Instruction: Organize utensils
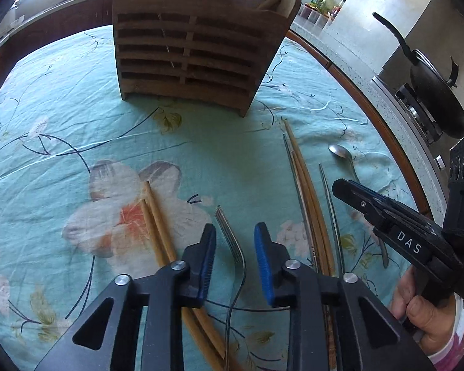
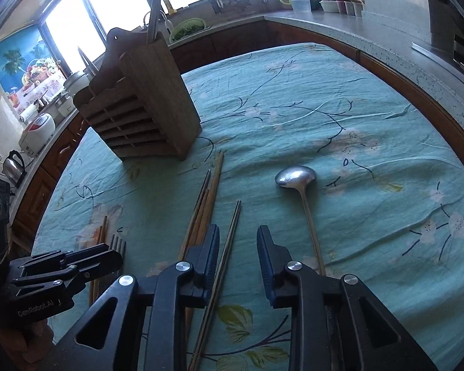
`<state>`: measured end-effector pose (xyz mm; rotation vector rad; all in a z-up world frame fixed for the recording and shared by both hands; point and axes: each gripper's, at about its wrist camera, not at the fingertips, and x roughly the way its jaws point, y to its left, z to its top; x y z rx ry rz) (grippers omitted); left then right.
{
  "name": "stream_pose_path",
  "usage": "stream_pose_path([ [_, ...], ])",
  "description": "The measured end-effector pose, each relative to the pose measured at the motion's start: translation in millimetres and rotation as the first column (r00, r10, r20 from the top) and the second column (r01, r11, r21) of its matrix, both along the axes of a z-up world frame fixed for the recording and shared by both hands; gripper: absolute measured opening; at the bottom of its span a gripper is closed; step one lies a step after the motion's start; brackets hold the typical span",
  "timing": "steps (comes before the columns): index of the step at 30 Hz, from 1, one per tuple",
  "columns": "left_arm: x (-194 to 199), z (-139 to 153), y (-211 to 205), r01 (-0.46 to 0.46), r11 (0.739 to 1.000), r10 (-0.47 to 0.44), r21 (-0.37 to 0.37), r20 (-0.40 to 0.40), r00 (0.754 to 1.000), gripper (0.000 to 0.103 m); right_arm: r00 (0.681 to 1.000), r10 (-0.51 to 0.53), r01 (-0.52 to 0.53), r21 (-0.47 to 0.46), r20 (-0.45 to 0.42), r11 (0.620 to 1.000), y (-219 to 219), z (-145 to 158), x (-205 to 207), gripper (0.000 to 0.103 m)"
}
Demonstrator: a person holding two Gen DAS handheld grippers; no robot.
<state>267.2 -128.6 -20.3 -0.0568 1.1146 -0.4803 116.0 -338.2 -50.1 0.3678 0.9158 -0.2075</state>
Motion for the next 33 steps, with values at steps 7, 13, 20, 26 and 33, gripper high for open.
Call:
stream_pose_path([
  [7, 13.3, -10.3, -7.4, 0.008, 1.000, -0.008, 0.001, -0.016, 1.000, 0.009, 0.997, 0.047, -0.055, -0.130, -0.066, 0.990, 12.4, -5.2, 24.5, 0.020],
  [13, 13.0, -12.9, 0.4, -0.013, 0.998, 0.011, -0.061, -0.036, 0.999, 0.002, 0.992, 0.071, -0.094, -0.232, -0.106, 0.968, 25.7, -6.3, 28.6, 0.006],
  [20, -3.8, 13.2, 21.1, -0.017, 0.991, 0.019, -0.130, 0.019, 1.000, 0.001, 0.998, 0.053, -0.052, -0.047, 0.017, 0.998, 12.2, 22.6, 5.0, 0.004],
  [26, -29.1, 56.5, 55.3, -0.026, 0.971, 0.053, -0.239, 0.108, 0.993, 0.001, 0.989, 0.048, -0.046, -0.017, 0.142, 0.999, 16.2, 73.4, -20.1, 0.004],
  [33, -61.2, 94.2, 96.5, -0.027, 0.961, 0.089, -0.276, 0.215, 0.973, 0.001, 0.953, 0.041, -0.022, -0.067, 0.300, 0.998, 23.9, 133.4, -43.5, 0.004],
])
